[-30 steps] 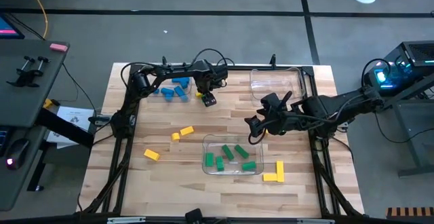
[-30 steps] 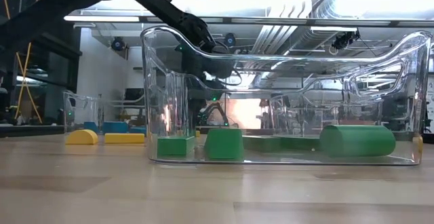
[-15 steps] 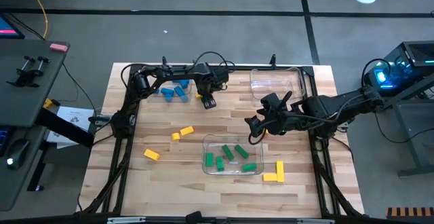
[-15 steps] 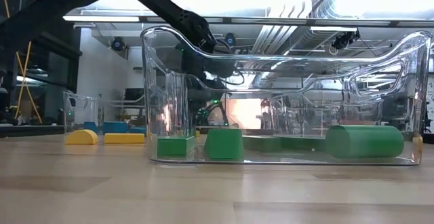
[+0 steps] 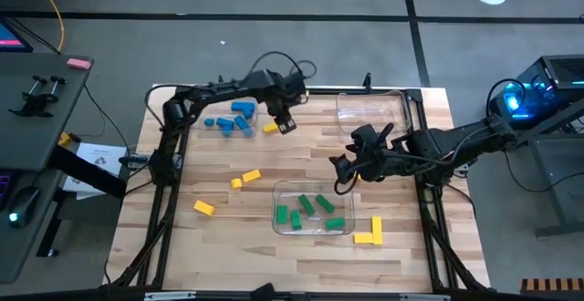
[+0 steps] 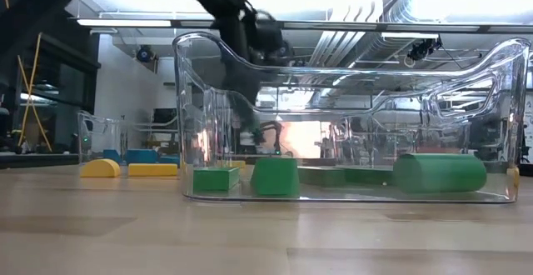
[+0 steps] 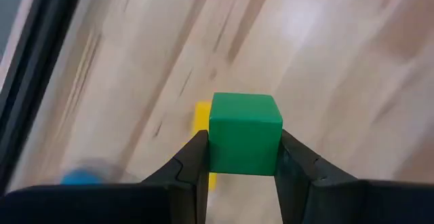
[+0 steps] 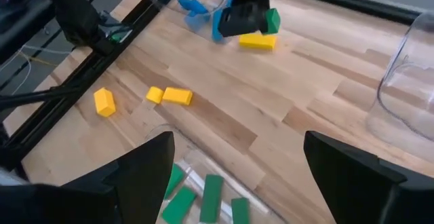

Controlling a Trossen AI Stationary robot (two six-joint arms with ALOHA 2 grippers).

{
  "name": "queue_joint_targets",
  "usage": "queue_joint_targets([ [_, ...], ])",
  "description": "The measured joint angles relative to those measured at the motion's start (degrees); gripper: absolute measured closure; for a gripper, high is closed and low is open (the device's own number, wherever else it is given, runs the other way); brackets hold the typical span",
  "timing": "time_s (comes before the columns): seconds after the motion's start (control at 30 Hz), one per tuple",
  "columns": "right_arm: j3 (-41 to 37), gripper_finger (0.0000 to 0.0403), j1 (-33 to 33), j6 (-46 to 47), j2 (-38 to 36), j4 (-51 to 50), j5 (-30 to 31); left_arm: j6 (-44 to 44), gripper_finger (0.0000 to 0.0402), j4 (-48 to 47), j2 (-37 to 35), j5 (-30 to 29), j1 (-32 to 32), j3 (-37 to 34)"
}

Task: Sort blocks
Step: Put the green block into the bottom transparent bin

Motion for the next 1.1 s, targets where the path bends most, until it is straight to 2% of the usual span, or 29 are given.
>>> queue_joint_targets([
  [0.17,0.0,0.0077,0.0,-0.8,0.0,-0.2,0.5,-2.2,0.031,2.3,-7.4,11.2,-5.5,-0.2],
  [0.3,0.0,0.0077,0.0,-2.4,0.0,-0.7,0.5,0.1,0.031,5.2,-13.7,11.5,-15.7,-5.1],
  [0.43,0.0,0.0077,0.0,-2.6,0.0,-2.3,0.8,0.5,0.031,13.3,-19.3,11.3,-26.5,-14.5],
  [0.6,0.0,0.0077,-0.1,-2.6,0.0,-4.8,0.8,0.5,0.0303,26.1,-20.6,10.7,-34.8,-25.7],
  [0.73,0.0,0.0077,-0.9,-2.7,0.0,-5.5,0.3,-2.8,0.0291,31.1,-19.8,11.8,-35.7,-28.0],
  [0.83,0.0,0.0077,-1.4,-3.7,0.0,-5.4,0.0,-2.2,0.0273,31.7,-19.9,11.1,-34.3,-26.8],
  [0.9,0.0,0.0077,-1.7,-4.1,0.0,-5.4,-0.1,-2.8,0.0257,30.7,-19.9,11.4,-33.5,-25.4],
  [1.1,0.0,0.0077,-1.7,-4.3,0.0,-5.4,-0.3,-2.2,0.02,26.1,-19.9,17.1,-30.3,-20.8],
])
